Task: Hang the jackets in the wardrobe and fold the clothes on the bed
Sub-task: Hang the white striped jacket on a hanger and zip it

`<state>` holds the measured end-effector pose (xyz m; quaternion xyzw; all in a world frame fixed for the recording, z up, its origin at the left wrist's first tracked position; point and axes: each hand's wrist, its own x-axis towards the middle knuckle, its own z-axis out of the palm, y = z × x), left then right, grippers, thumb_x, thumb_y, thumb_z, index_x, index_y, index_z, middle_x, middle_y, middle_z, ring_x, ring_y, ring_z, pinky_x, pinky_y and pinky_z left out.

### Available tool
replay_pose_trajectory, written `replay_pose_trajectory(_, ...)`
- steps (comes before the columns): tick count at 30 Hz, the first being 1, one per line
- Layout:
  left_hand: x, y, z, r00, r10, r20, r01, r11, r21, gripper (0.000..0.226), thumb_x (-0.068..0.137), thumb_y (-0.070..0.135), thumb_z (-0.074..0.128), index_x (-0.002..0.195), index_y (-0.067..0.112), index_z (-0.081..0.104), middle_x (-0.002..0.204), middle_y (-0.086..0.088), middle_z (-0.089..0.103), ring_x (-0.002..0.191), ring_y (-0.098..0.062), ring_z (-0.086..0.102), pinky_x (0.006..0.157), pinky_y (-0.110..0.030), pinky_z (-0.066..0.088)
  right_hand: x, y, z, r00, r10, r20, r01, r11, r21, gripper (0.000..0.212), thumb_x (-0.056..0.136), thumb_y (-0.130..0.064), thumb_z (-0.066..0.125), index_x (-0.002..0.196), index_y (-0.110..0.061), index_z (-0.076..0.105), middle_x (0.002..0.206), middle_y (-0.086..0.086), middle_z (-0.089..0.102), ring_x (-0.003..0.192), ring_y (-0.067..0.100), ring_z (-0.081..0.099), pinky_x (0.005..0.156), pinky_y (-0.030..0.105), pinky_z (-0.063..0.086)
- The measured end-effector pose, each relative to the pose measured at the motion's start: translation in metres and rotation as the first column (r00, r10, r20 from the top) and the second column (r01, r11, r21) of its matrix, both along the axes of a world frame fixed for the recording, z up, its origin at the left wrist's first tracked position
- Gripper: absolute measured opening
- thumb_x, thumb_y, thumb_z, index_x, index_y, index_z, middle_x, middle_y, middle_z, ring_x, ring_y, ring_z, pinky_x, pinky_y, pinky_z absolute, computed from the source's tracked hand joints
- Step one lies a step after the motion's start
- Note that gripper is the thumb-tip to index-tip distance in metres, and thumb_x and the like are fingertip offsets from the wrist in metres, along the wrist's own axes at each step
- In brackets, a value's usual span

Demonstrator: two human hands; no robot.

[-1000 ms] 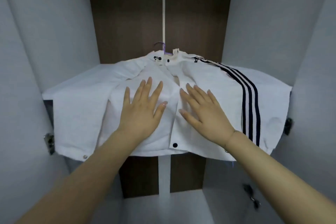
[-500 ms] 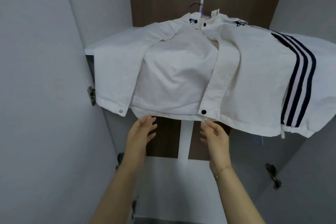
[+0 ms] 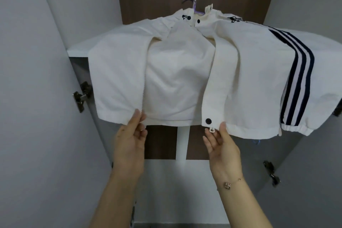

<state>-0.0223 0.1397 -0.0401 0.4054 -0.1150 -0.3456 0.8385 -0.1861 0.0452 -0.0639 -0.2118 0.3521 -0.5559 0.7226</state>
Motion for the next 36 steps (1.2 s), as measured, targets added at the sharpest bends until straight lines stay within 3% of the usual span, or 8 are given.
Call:
replay_pose_trajectory(4, -0.049, -0.017, 0.007, 0.97, -0.22, 0.099, 0.214, 0.975, 0.062, 0.021, 0.058, 0.035, 0.08, 0.072, 0.019, 0.08, 0.086, 0.004, 0.075, 0.078, 0.0, 0.068, 0.069, -0.015, 0.053, -0.015, 0.007, 0.015, 0.974, 0.093, 0.208, -0.109, 0.992, 0.068, 0.011, 0.094, -0.022, 0.06, 0.095, -0.012, 0.064, 0.071, 0.002, 0.07, 0.064, 0.011, 0.07, 0.055, 0.02, 0.055)
replay_pose_trajectory(8, -0.077, -0.035, 0.012, 0.93, -0.36, 0.071, 0.351, 0.93, 0.111, 0.048, 0.054, 0.04, 0.08, 0.092, 0.01, 0.079, 0.102, 0.0, 0.075, 0.086, -0.004, 0.07, 0.069, -0.015, 0.052, -0.023, 0.015, 0.011, 0.984, -0.072, 0.165, 0.075, 0.997, -0.015, 0.019, 0.095, -0.01, 0.056, 0.113, -0.008, 0.059, 0.097, 0.006, 0.07, 0.074, 0.013, 0.07, 0.059, 0.02, 0.055)
replay_pose_trajectory(14, -0.08, -0.044, 0.005, 0.911, -0.38, 0.161, 0.368, 0.924, 0.102, 0.027, 0.088, 0.035, 0.064, 0.105, 0.018, 0.075, 0.11, 0.009, 0.073, 0.097, -0.004, 0.068, 0.078, -0.019, 0.05, -0.035, 0.023, -0.001, 0.918, -0.397, 0.001, 0.352, 0.814, -0.462, 0.066, 0.087, 0.018, 0.047, 0.12, -0.038, 0.047, 0.103, -0.004, 0.07, 0.087, 0.013, 0.067, 0.076, 0.026, 0.057)
replay_pose_trajectory(20, -0.08, -0.034, -0.003, 0.928, -0.37, 0.045, 0.37, 0.929, 0.009, 0.042, 0.103, 0.043, 0.034, 0.106, 0.022, 0.07, 0.106, 0.005, 0.074, 0.086, -0.003, 0.068, 0.076, -0.023, 0.048, -0.026, 0.029, -0.01, 0.832, -0.551, 0.06, 0.514, 0.727, -0.456, 0.069, 0.079, 0.022, 0.06, 0.109, -0.038, 0.041, 0.115, 0.006, 0.052, 0.081, 0.015, 0.067, 0.076, 0.021, 0.053)
replay_pose_trajectory(25, -0.074, -0.024, -0.01, 0.938, -0.346, 0.034, 0.345, 0.938, 0.028, 0.031, 0.101, 0.037, 0.043, 0.113, 0.023, 0.068, 0.109, 0.01, 0.073, 0.085, 0.0, 0.069, 0.075, -0.021, 0.05, 0.001, 0.035, -0.019, 0.835, -0.55, 0.029, 0.472, 0.689, -0.55, 0.08, 0.081, 0.016, 0.064, 0.119, -0.049, 0.038, 0.128, -0.002, 0.048, 0.088, 0.02, 0.066, 0.076, 0.022, 0.053)
replay_pose_trajectory(31, -0.051, -0.007, -0.018, 0.96, -0.278, 0.003, 0.278, 0.96, 0.0, 0.03, 0.084, 0.037, 0.057, 0.108, 0.022, 0.068, 0.101, 0.005, 0.075, 0.076, -0.003, 0.066, 0.067, -0.021, 0.054, 0.004, 0.034, -0.05, 0.791, -0.606, -0.092, 0.421, 0.646, -0.636, 0.063, 0.078, 0.008, 0.073, 0.108, -0.034, 0.037, 0.115, -0.008, 0.051, 0.096, 0.03, 0.069, 0.08, 0.025, 0.054)
replay_pose_trajectory(33, -0.047, -0.003, -0.019, 0.959, -0.284, 0.013, 0.284, 0.959, 0.006, 0.031, 0.082, 0.038, 0.058, 0.107, 0.023, 0.068, 0.097, 0.006, 0.075, 0.074, -0.003, 0.067, 0.067, -0.021, 0.056, -0.001, 0.032, -0.063, 0.712, -0.651, -0.264, 0.244, 0.582, -0.776, 0.068, 0.08, -0.001, 0.075, 0.119, -0.041, 0.036, 0.109, -0.019, 0.052, 0.095, 0.019, 0.067, 0.083, 0.023, 0.053)
replay_pose_trajectory(36, -0.045, 0.002, -0.02, 0.952, -0.304, 0.037, 0.303, 0.952, 0.037, 0.039, 0.08, 0.042, 0.057, 0.112, 0.021, 0.066, 0.099, 0.007, 0.074, 0.076, -0.002, 0.067, 0.073, -0.024, 0.053, 0.0, 0.013, -0.069, 0.43, -0.716, -0.55, -0.038, 0.595, -0.803, 0.074, 0.086, -0.022, 0.072, 0.138, -0.047, 0.026, 0.088, -0.019, 0.054, 0.082, 0.002, 0.06, 0.068, 0.012, 0.046)
